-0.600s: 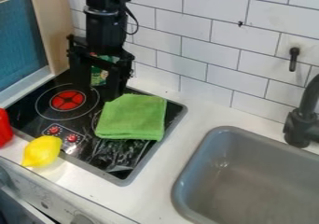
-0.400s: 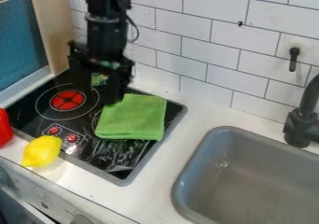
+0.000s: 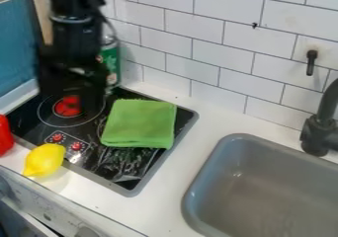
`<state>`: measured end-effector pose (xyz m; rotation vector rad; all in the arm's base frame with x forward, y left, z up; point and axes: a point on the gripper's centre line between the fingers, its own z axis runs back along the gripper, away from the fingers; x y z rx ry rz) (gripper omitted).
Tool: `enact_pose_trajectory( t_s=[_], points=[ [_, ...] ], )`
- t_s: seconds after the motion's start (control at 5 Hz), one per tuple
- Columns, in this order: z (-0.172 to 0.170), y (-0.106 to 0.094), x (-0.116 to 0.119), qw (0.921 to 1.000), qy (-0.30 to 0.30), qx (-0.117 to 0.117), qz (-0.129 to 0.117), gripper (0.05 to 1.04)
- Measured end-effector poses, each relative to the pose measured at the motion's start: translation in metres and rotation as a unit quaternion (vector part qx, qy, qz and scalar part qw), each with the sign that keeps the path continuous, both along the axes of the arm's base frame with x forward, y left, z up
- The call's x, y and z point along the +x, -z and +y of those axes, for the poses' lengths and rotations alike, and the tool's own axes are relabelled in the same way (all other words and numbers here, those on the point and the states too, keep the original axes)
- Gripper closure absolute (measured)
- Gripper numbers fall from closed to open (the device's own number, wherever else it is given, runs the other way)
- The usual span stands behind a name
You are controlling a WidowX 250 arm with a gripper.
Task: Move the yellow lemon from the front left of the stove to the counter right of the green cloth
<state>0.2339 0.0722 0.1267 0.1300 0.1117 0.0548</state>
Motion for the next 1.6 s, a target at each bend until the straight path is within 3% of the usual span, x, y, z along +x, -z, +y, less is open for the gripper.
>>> enact_pose_trajectory(
  t_s=[0.2, 0.4, 0.6, 1.0, 1.2, 1.4, 1.6],
  points=[
    [0.006, 0.01, -0.028, 0.9989, 0.009, 0.03, 0.034, 0.084],
    [0.011, 0.022, -0.035, 0.9966, 0.031, 0.043, 0.064, 0.084],
    [0.021, 0.033, -0.033, 0.9948, 0.046, 0.061, 0.067, 0.084],
    [0.036, 0.055, -0.031, 0.9961, 0.039, 0.034, 0.071, 0.084],
    [0.037, 0.066, -0.03, 0.997, 0.041, -0.008, 0.065, 0.084],
    [0.036, 0.073, -0.028, 0.9966, 0.047, -0.027, 0.063, 0.084],
    [0.039, 0.077, -0.023, 0.996, 0.052, -0.032, 0.065, 0.084]
  ],
)
